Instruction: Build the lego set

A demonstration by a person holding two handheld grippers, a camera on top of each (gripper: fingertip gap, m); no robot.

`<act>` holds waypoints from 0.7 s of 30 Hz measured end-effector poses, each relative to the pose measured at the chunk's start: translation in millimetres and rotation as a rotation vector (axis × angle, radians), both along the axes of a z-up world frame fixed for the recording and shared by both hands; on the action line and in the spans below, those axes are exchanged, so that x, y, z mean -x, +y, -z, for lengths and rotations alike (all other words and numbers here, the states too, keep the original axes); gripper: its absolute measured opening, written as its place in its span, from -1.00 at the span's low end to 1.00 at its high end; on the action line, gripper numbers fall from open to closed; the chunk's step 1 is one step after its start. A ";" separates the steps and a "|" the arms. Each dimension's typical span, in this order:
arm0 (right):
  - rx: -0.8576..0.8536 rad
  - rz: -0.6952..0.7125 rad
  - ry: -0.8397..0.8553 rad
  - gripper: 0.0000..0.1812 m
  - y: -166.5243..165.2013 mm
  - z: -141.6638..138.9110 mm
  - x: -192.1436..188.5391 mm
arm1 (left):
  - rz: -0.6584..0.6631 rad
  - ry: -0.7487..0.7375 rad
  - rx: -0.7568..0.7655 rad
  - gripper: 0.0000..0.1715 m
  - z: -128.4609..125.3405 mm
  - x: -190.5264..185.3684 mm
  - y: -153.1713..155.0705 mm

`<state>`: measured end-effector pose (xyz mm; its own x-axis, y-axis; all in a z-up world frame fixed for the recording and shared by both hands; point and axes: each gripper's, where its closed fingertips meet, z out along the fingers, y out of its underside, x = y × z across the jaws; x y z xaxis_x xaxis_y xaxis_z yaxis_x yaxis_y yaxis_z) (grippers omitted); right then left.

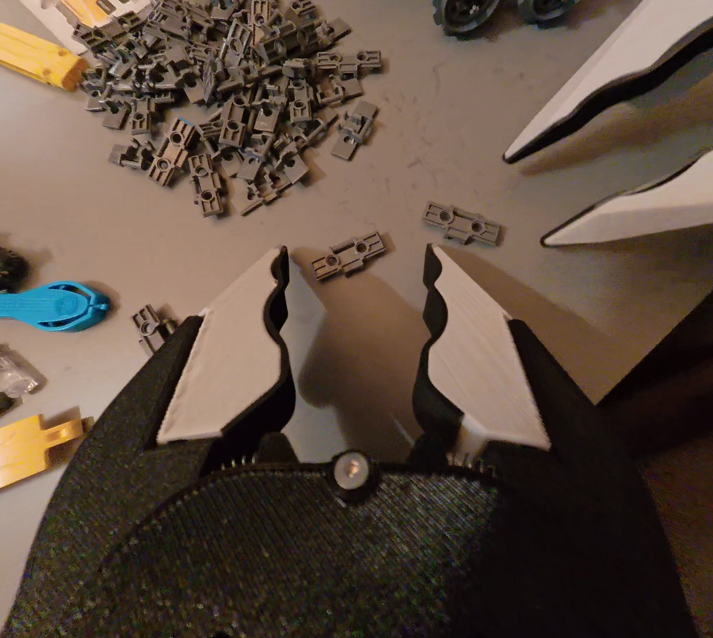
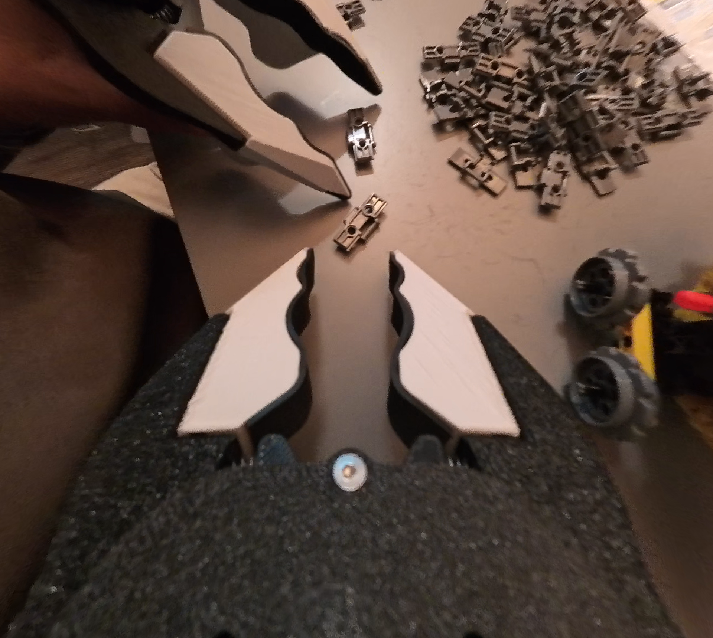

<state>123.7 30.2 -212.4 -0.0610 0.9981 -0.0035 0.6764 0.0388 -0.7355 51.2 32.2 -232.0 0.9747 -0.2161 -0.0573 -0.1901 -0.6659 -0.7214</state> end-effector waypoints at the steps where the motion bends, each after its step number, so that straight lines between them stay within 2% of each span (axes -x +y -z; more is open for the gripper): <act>1: -0.025 -0.008 -0.002 -0.58 1.9 -1.2 0.3 | 0.002 0.002 0.006 -0.21 1.0 -0.4 -0.2; 4: -0.092 -0.064 -0.009 -0.56 2.0 -4.4 3.6 | 0.005 -0.029 0.012 -0.23 0.9 -1.0 -0.3; 7: -0.136 -0.131 -0.022 -0.51 0.4 -4.4 8.3 | 0.024 -0.092 0.023 -0.36 0.1 0.0 -1.1; 15: -0.230 -0.317 -0.110 -0.46 -6.2 -3.3 18.0 | 0.132 -0.153 0.032 -0.53 -2.0 2.8 -7.2; 17: -0.259 -0.349 -0.127 -0.45 -7.3 -6.5 21.6 | 0.133 -0.176 0.017 -0.51 -5.4 2.5 -8.2; 21: -0.248 -0.363 -0.172 -0.46 -1.9 -3.4 24.2 | 0.079 -0.236 -0.028 -0.28 -13.9 1.4 -8.5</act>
<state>99.5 28.4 -208.9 -0.4257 0.8843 0.1919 0.6980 0.4559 -0.5522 49.8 23.7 -218.1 0.9419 -0.2937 0.1630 -0.0649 -0.6351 -0.7697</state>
